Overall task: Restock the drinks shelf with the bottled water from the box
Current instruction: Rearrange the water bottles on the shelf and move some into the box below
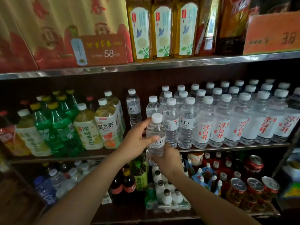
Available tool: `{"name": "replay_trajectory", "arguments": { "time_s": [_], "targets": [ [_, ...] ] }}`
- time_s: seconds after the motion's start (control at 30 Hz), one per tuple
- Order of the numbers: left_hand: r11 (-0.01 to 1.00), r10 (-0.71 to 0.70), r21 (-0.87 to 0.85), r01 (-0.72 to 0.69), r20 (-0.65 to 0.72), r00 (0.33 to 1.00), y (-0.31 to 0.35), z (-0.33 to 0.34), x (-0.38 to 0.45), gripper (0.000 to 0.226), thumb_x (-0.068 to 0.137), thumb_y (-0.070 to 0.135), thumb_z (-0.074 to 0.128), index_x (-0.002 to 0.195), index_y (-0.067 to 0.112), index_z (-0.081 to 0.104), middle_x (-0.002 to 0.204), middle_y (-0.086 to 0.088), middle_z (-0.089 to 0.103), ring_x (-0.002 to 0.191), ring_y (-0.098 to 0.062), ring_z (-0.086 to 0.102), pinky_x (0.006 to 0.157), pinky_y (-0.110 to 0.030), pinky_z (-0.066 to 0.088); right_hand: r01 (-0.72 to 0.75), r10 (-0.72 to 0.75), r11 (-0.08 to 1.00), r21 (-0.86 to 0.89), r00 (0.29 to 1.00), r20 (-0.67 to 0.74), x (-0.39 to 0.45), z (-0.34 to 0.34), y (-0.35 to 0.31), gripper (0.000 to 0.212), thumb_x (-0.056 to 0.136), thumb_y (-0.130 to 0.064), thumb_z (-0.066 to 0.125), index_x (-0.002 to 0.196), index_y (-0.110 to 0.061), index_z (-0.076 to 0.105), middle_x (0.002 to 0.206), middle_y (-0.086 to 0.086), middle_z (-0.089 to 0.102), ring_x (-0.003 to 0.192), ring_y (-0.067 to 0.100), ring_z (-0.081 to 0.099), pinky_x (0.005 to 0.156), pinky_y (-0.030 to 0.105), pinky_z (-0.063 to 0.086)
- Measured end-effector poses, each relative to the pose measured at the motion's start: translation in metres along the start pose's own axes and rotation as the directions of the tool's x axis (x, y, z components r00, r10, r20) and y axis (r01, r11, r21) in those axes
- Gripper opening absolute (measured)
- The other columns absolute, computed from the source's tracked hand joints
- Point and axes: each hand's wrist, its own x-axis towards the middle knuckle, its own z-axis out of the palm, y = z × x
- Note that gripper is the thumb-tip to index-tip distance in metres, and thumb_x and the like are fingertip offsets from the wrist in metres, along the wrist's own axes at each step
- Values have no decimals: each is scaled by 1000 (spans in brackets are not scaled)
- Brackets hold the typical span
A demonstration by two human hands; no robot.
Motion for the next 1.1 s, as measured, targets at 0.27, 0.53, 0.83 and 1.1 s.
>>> {"name": "replay_trajectory", "arguments": {
  "time_s": [0.27, 0.53, 0.83, 1.1],
  "targets": [
    [998, 27, -50, -23, 70, 997, -26, -14, 43, 64, 82, 31, 70, 135, 49, 39, 137, 15, 52, 126, -5, 50, 106, -45, 42, -45, 34, 989, -139, 996, -83, 33, 8, -10, 49, 76, -34, 77, 110, -9, 51, 102, 7, 66, 92, 24, 63, 77, 33, 53],
    [998, -7, -56, 9, 38, 999, -36, -28, 61, 67, 77, 42, 72, 136, 43, 41, 141, 11, 43, 129, -10, 45, 108, -43, 40, -75, 60, 994, -77, 982, -180, 34, 29, -21, 41, 83, -23, 72, 110, -11, 43, 95, 7, 66, 88, 24, 65, 70, 30, 49],
    [991, -13, -130, 30, 130, 991, -35, -30, 90, 62, 89, 12, 63, 142, 29, 36, 123, 14, 56, 97, 5, 61, 74, -6, 50, -104, 80, 990, -100, 973, -218, 50, 36, -27, 29, 87, -26, 67, 100, -9, 48, 89, 10, 67, 83, 27, 64, 69, 34, 49],
    [993, -20, -115, 30, 87, 996, -42, -29, 116, 63, 89, 14, 64, 144, 24, 35, 122, 17, 57, 96, 3, 62, 78, -8, 50, -151, 120, 981, -118, 965, -233, 76, 53, -36, 37, 95, -4, 46, 129, -7, 34, 103, 18, 65, 95, 33, 63, 81, 40, 51]
  ]
}}
